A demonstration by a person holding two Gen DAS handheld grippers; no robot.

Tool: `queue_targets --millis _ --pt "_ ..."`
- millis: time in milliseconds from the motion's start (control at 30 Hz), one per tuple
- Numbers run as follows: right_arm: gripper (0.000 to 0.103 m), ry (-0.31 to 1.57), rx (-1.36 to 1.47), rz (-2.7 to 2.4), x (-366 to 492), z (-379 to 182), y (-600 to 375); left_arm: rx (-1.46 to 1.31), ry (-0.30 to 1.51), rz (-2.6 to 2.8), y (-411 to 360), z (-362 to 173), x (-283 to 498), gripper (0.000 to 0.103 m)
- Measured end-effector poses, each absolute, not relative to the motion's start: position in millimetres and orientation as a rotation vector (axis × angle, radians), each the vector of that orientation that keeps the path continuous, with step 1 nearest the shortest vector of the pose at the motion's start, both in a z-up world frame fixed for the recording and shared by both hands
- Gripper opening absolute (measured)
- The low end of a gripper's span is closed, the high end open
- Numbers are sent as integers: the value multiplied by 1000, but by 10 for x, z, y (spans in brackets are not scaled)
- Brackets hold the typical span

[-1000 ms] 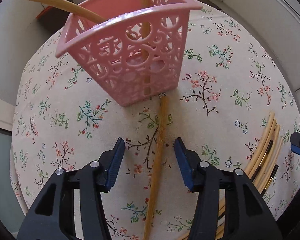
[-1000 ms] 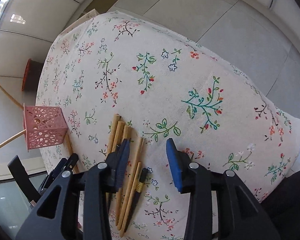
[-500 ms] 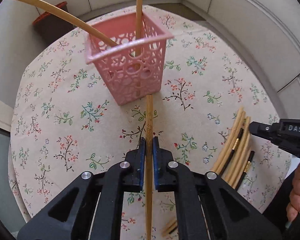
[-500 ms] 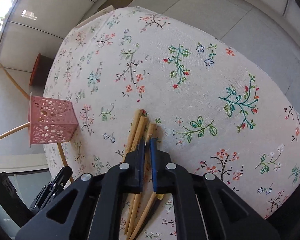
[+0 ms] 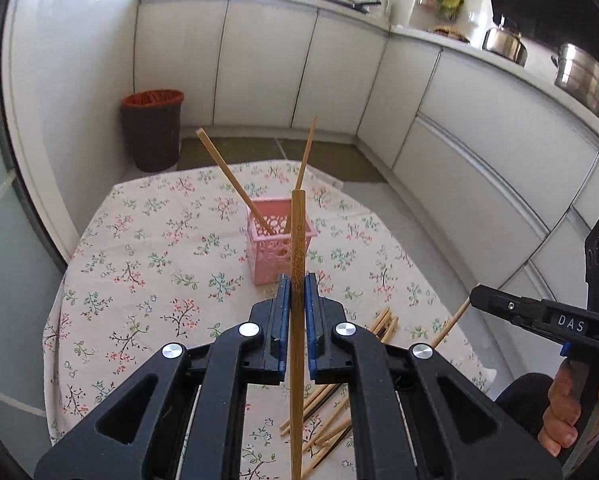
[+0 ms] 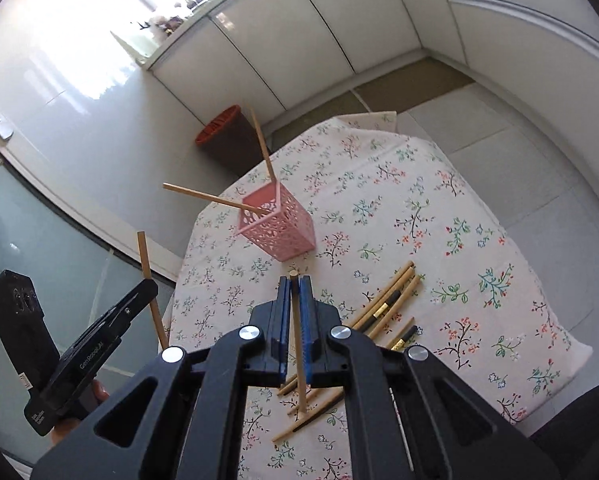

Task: Organize utensils
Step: 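Carry both chopsticks over the pink basket and open the left gripper to drop its chopstick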

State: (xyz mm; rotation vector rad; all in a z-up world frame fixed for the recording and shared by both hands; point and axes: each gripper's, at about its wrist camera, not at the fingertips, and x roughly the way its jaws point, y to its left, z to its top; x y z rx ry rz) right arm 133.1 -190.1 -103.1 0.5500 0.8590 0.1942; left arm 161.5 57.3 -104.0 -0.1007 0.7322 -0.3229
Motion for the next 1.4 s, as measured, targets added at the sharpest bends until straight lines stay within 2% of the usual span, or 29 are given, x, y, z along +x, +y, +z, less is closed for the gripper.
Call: queue_targets --millis 133,333,767,933,1100,1200,1400 --pt "5 828 532 200 1267 -848 -1931 -171 604 -326 620 -857 1470 6" --pt "5 776 548 206 1386 -496 -2064 -185 517 -293 574 -626 1524 6" --pt "5 615 550 218 2014 400 -2331 -169 377 -241 411 45 2239 6" --pt "5 581 537 236 2332 515 -2271 -120 385 -187 339 -76 2528 6" --pt "6 564 507 240 2585 499 -2127 -91 442 -175 327 -447 2734 7" --pt "6 577 485 248 2718 453 -2029 -124 464 -183 422 -610 2719 17" --pt "6 596 426 254 2908 313 -1795 -223 418 -153 746 -379 2562 22"
